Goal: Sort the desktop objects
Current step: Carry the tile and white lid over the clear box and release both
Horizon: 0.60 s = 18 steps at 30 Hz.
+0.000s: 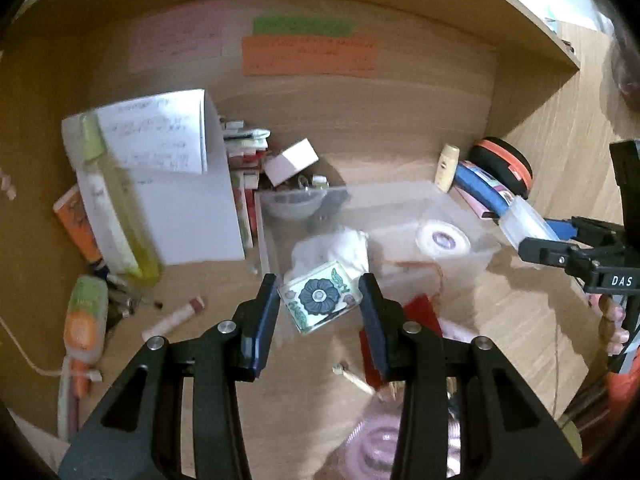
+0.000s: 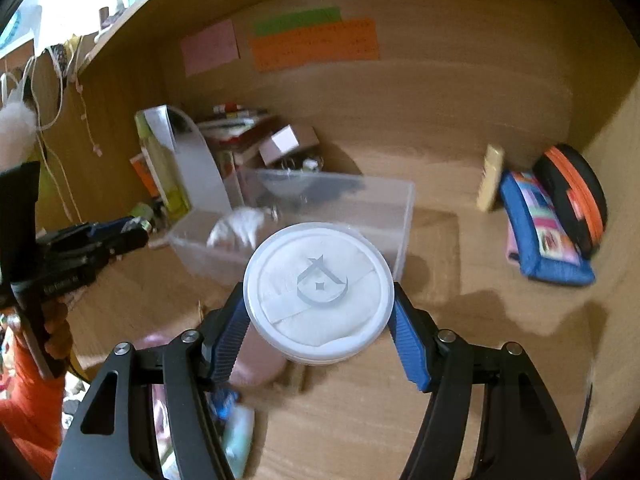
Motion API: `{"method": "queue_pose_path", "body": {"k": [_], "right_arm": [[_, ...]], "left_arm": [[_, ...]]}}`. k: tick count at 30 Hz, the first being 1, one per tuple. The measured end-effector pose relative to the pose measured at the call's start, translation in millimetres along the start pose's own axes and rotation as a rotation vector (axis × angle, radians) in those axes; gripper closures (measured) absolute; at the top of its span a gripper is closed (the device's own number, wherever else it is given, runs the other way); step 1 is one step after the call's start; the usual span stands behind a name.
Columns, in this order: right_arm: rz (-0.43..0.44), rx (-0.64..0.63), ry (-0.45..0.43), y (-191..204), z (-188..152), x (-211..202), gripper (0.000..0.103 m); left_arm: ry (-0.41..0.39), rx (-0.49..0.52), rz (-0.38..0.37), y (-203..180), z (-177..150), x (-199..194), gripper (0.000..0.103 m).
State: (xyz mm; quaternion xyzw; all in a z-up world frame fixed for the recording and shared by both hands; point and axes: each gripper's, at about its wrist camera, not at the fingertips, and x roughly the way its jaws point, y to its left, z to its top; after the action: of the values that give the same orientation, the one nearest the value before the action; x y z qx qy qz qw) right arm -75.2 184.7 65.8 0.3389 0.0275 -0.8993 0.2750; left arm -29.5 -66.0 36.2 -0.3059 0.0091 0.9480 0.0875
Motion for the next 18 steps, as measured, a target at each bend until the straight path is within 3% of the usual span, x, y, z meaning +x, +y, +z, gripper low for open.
{"method": "queue_pose_path", "body": {"k": [9, 18], "right_arm": [[0.0, -0.017, 0.04, 8, 43, 50, 0.04], [-0.035, -0.039, 0.152, 14, 65, 116, 0.04]], "left_arm": [[0.054, -0.054, -0.09, 15, 26, 39, 0.063], [0.112, -0.046, -0.098, 15, 26, 77, 0.063]]}}
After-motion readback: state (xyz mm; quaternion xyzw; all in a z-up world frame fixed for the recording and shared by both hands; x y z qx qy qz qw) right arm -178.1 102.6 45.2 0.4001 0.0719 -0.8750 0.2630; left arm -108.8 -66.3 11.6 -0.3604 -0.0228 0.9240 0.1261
